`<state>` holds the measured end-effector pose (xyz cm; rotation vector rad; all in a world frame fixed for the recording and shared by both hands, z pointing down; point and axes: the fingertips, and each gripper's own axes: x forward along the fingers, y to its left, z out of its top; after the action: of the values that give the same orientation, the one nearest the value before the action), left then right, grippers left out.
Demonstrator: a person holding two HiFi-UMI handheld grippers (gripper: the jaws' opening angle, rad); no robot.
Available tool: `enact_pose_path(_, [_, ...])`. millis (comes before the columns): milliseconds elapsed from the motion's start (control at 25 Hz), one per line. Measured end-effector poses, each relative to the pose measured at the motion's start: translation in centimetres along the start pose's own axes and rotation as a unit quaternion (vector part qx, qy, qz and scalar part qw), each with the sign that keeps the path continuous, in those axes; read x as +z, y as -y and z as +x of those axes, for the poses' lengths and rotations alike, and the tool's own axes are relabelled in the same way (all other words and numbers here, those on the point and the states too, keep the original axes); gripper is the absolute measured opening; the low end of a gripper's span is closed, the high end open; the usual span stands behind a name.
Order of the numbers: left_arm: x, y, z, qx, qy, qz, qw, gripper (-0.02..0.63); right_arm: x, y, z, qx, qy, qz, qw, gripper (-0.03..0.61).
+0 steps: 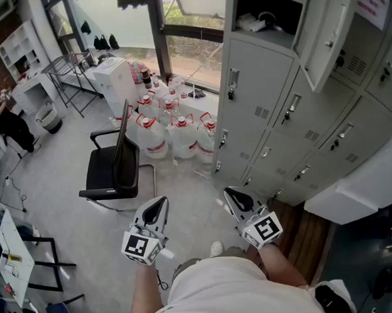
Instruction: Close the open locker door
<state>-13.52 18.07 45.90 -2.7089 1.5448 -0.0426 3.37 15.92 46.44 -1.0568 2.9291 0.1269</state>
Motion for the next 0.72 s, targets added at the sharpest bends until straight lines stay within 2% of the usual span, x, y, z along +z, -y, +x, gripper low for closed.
enact_pose_path(120, [-0.4, 0.5, 2.6, -0.002, -0.012, 0.005, 0.9999, 0.002, -0.2, 2.2, -0.6, -0.002, 0.004, 0.018, 1.000, 0.020])
enact_pose_path(360, [-1.0, 0.3, 7.3, -0.009, -0.020, -0.010, 0.9997, 0.003, -0.9, 5.7, -0.1, 0.007, 0.008, 0.016, 1.000, 0.020])
enact_pose_path(720, [-2.3, -2.4, 12.2, -0.025, -0.027, -0.037, 0.9987, 0.003, -2.4, 10.4, 2.5, -0.024, -0.005, 0.043, 0.999, 0.020])
